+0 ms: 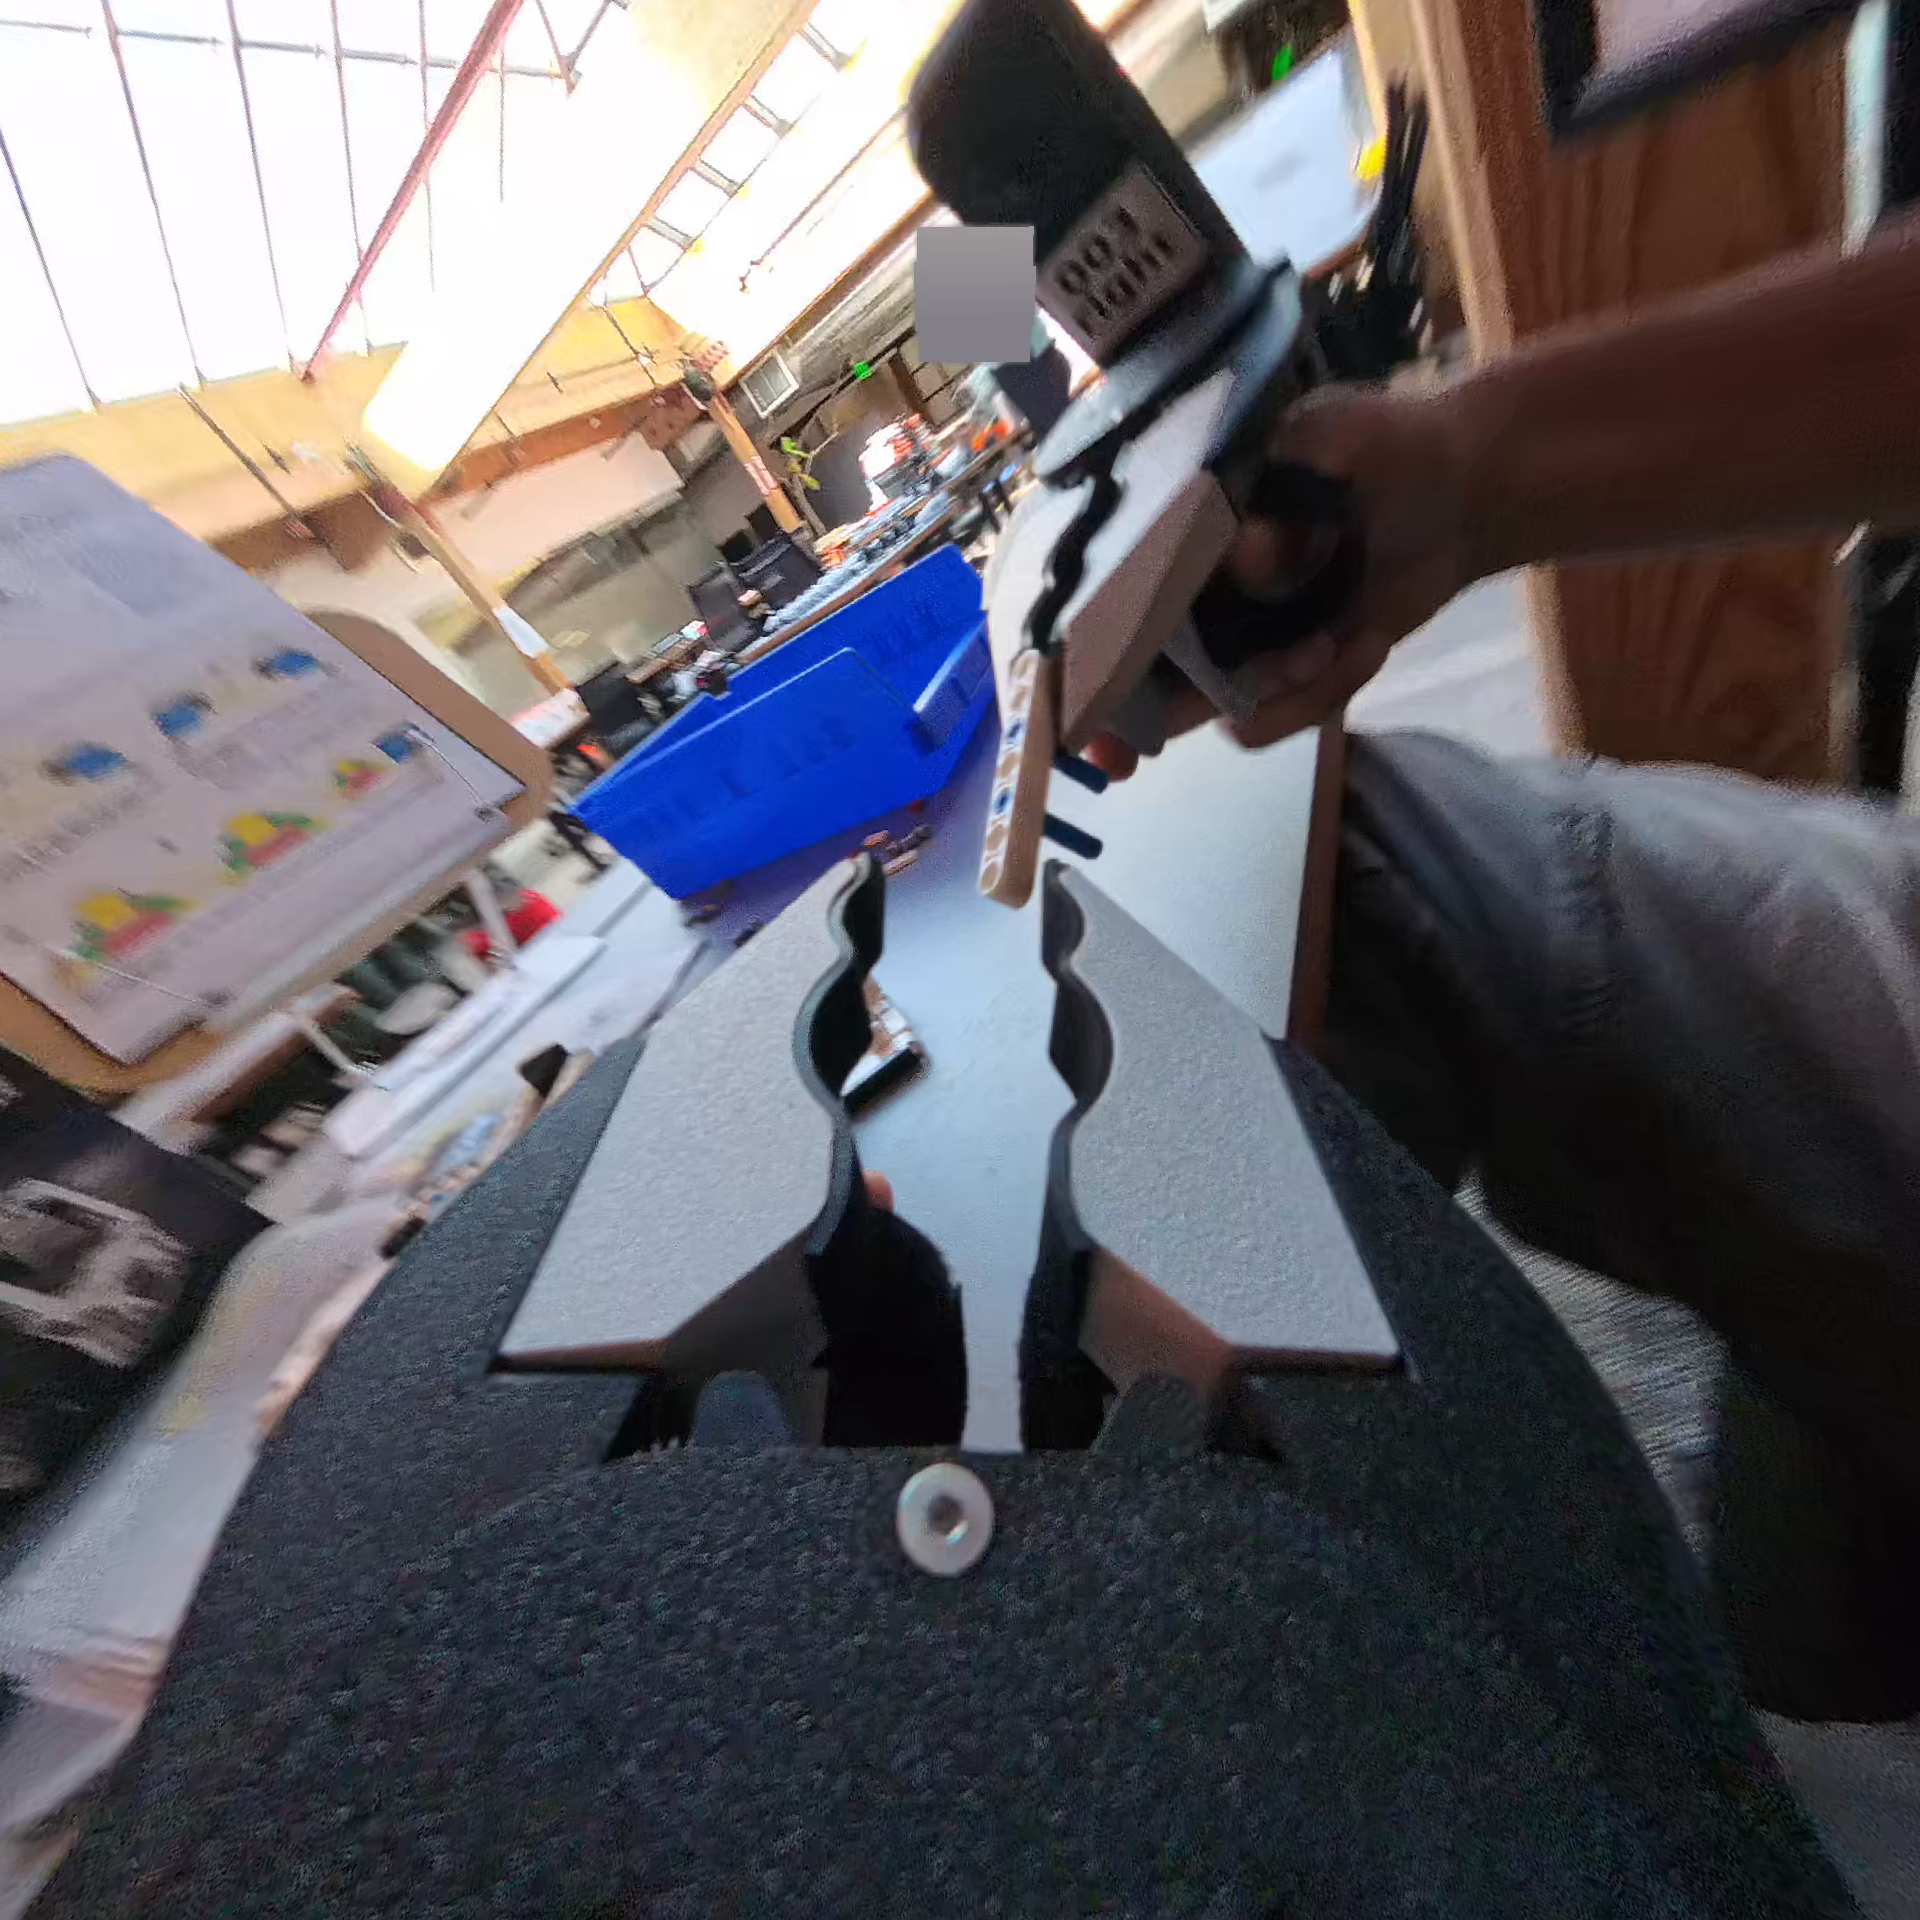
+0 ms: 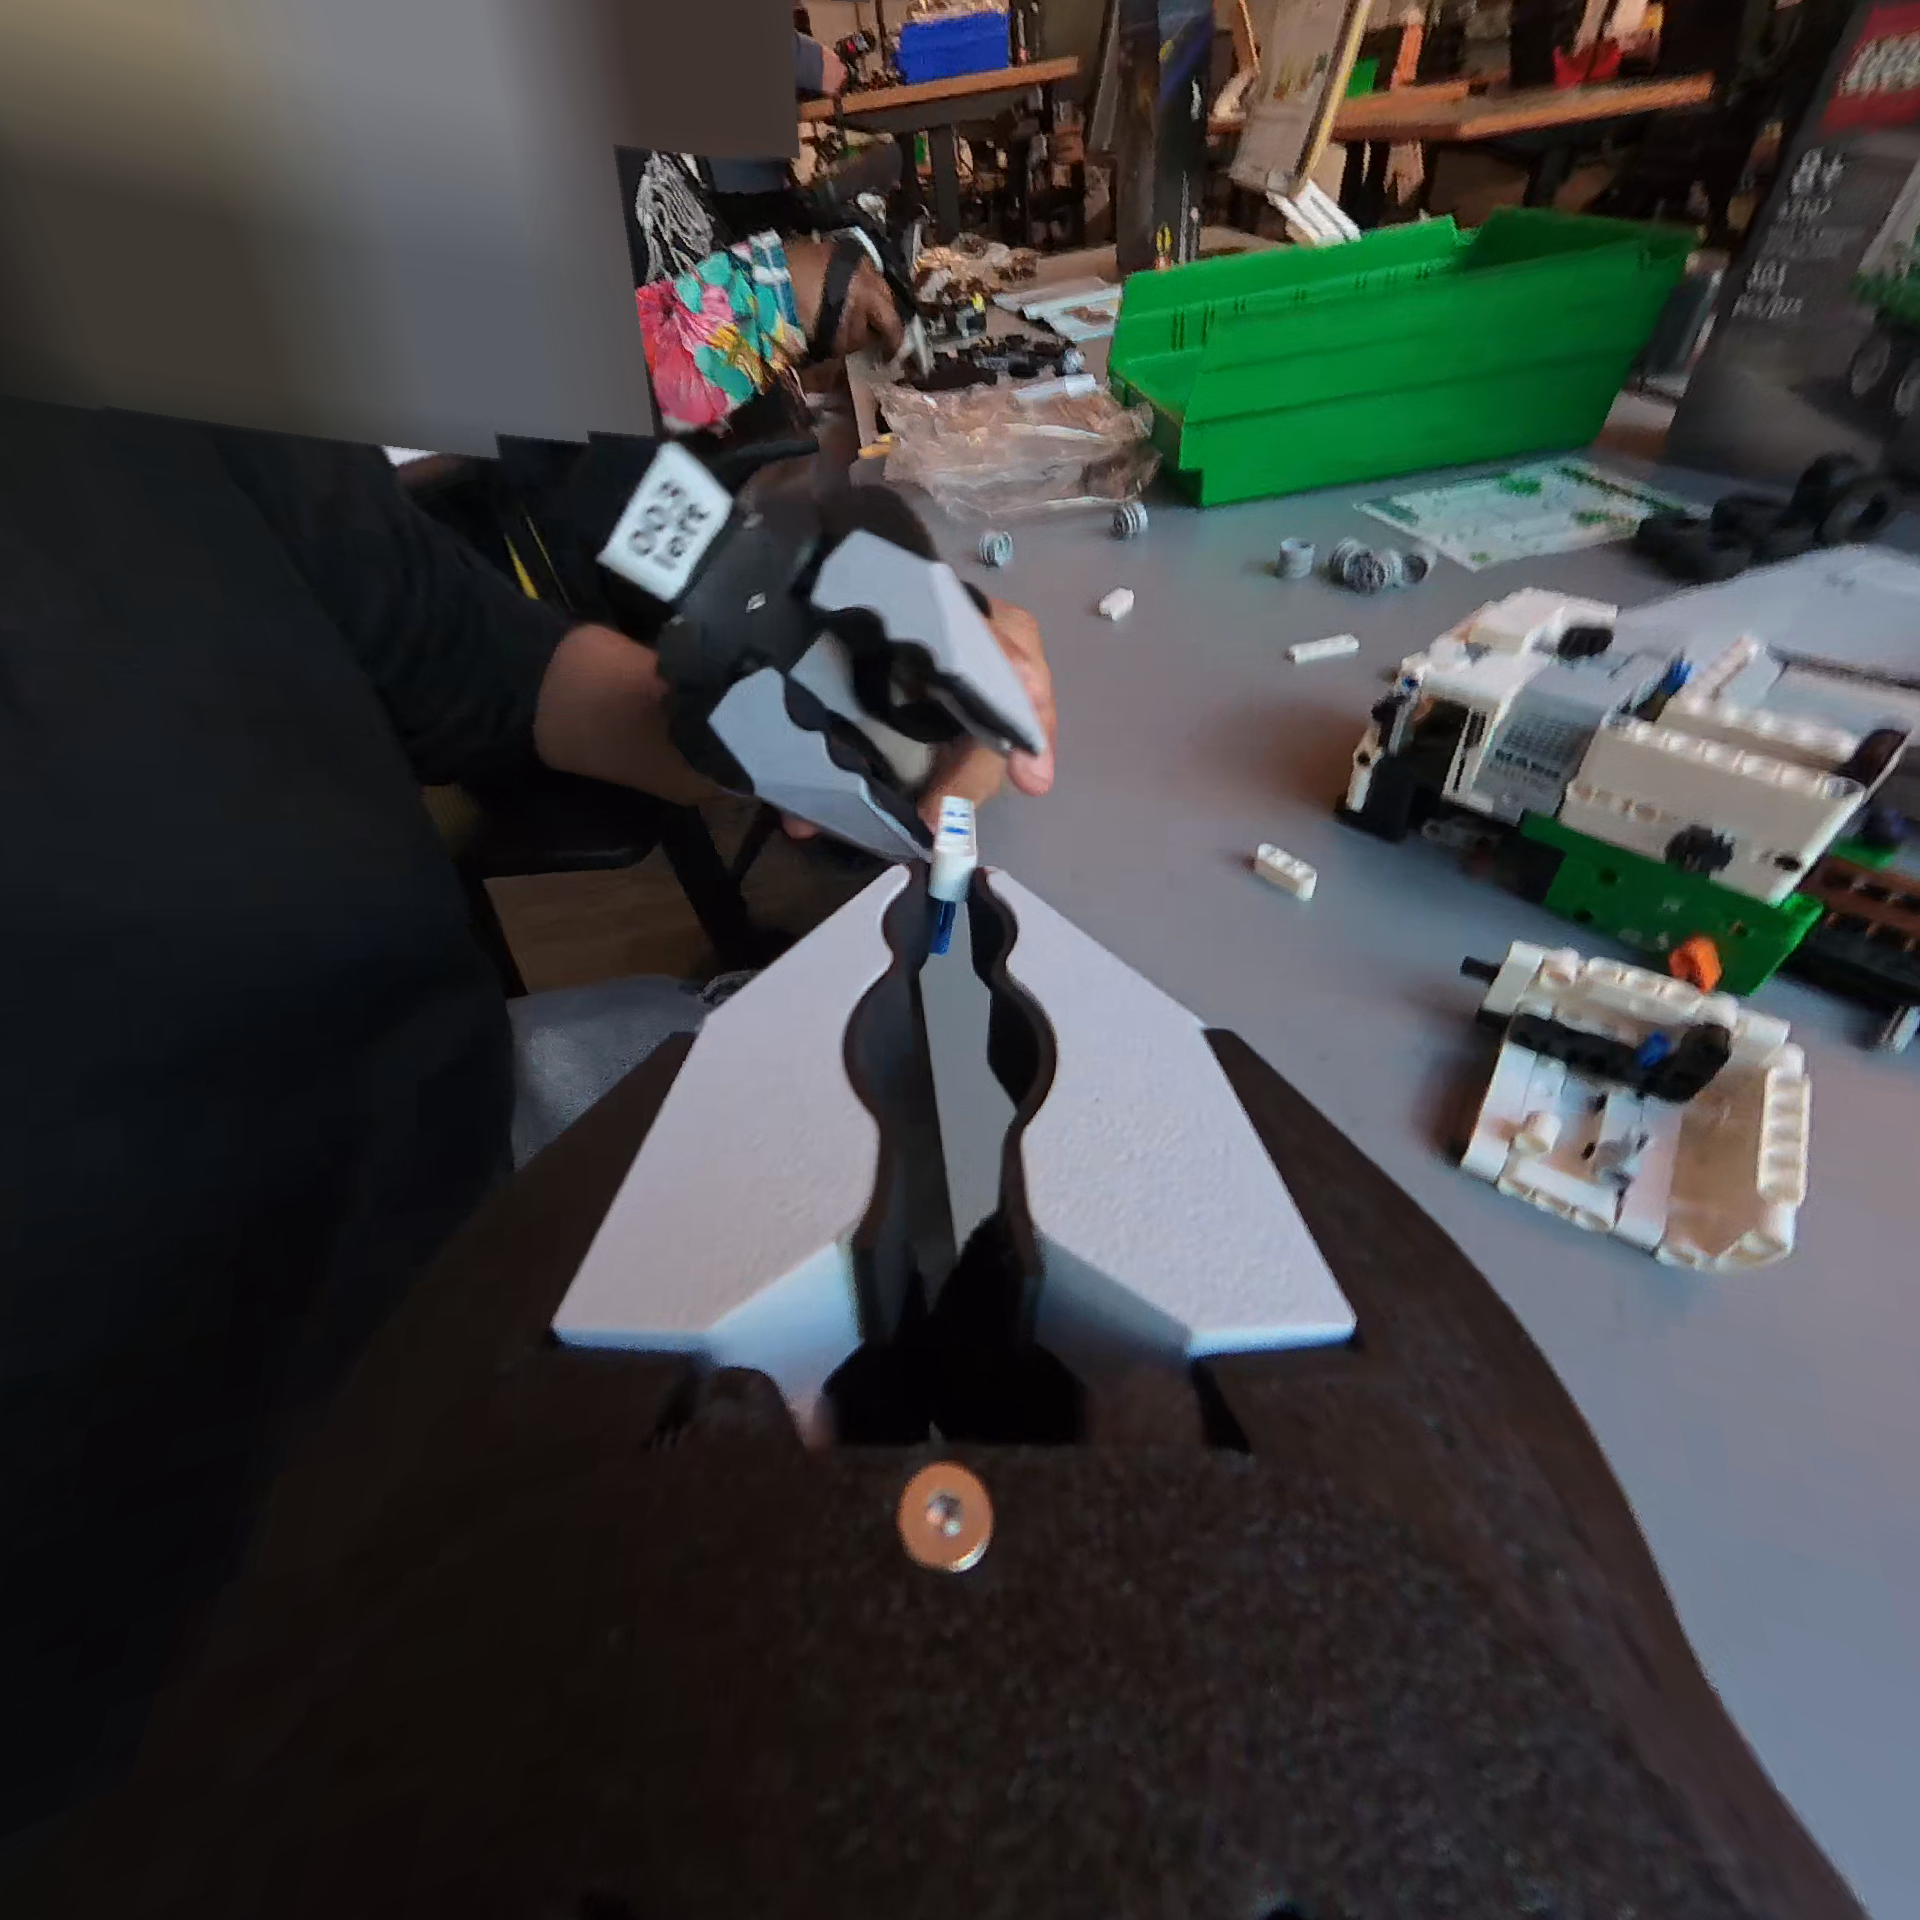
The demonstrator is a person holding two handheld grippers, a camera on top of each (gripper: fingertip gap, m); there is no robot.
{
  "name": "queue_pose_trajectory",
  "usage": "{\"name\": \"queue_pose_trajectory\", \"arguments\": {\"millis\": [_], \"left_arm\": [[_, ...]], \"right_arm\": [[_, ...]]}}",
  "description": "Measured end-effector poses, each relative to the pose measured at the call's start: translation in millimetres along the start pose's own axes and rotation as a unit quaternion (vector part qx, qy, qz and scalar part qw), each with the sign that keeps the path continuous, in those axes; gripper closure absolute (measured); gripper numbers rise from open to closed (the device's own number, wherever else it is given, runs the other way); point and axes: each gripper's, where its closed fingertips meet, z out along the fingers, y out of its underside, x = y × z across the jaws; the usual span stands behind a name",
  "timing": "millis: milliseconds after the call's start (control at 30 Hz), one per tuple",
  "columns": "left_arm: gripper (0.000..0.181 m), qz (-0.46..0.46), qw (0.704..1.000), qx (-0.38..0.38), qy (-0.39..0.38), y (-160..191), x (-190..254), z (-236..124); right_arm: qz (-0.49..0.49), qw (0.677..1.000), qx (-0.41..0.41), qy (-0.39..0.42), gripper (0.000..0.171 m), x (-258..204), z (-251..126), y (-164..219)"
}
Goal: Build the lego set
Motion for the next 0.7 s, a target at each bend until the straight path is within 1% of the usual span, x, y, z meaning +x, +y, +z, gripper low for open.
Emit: {"name": "queue_pose_trajectory", "arguments": {"millis": [33,67,133,200,300,367,400,467,533,567,600,633,667,700], "left_arm": [[0.146,-0.053,0.998,0.008,0.018,-2.0,-5.9,-4.3],[0.145,-0.104,0.994,0.014,0.042,-3.2,-9.8,-8.5],[0.148,-0.184,0.978,0.033,0.098,-7.6,-12.2,-16.7],[0.153,-0.218,0.968,0.051,0.115,-11.0,-17.6,-20.8],[0.159,-0.211,0.969,0.037,0.123,-6.7,-16.7,-18.7],[0.172,-0.18,0.978,0.03,0.106,-3.9,-20.5,-18.9],[0.173,-0.163,0.982,0.031,0.093,-4.1,-25.8,-20.3],[0.173,-0.153,0.983,0.019,0.097,-3.3,-31.1,-22.3],[0.174,-0.115,0.989,-0.014,0.089,5.3,-36.3,-23.2],[0.174,-0.071,0.995,-0.033,0.07,11.6,-40.8,-24.8],[0.175,-0.003,0.998,-0.058,0.036,20.3,-48.9,-27.2],[0.175,0.074,0.993,-0.088,-0.005,29.7,-60.0,-30.5],[0.175,0.137,0.983,-0.11,-0.043,36.6,-72.1,-34.3],[0.175,0.189,0.971,-0.133,-0.066,43.8,-81.2,-37.6]], "right_arm": [[-0.01,1.0,0.011,-0.004,0.165,0.5,0.1,-5.2],[-0.017,1.0,0.012,-0.007,0.165,2.6,1.4,-7.8],[-0.047,0.999,0.01,-0.021,0.165,4.0,7.0,-10.1],[-0.074,0.996,0.017,-0.041,0.165,5.3,15.0,-14.8],[-0.083,0.993,0.031,-0.073,0.165,10.1,28.4,-23.2],[-0.079,0.992,0.033,-0.09,0.165,14.2,35.5,-26.7],[-0.076,0.992,0.034,-0.094,0.165,15.8,38.0,-28.5],[-0.072,0.993,0.032,-0.094,0.165,19.3,41.6,-31.4],[-0.068,0.996,0.001,-0.064,0.164,30.3,45.7,-25.7],[-0.068,0.997,-0.015,-0.042,0.164,36.6,46.6,-20.8],[-0.064,0.997,-0.028,-0.017,0.16,44.0,46.2,-16.1],[-0.052,0.998,-0.037,0.008,0.155,50.4,44.9,-11.7],[-0.035,0.998,-0.047,0.034,0.148,56.5,42.8,-6.7],[-0.02,0.995,-0.056,0.077,0.145,67.4,39.1,-1.7]]}}
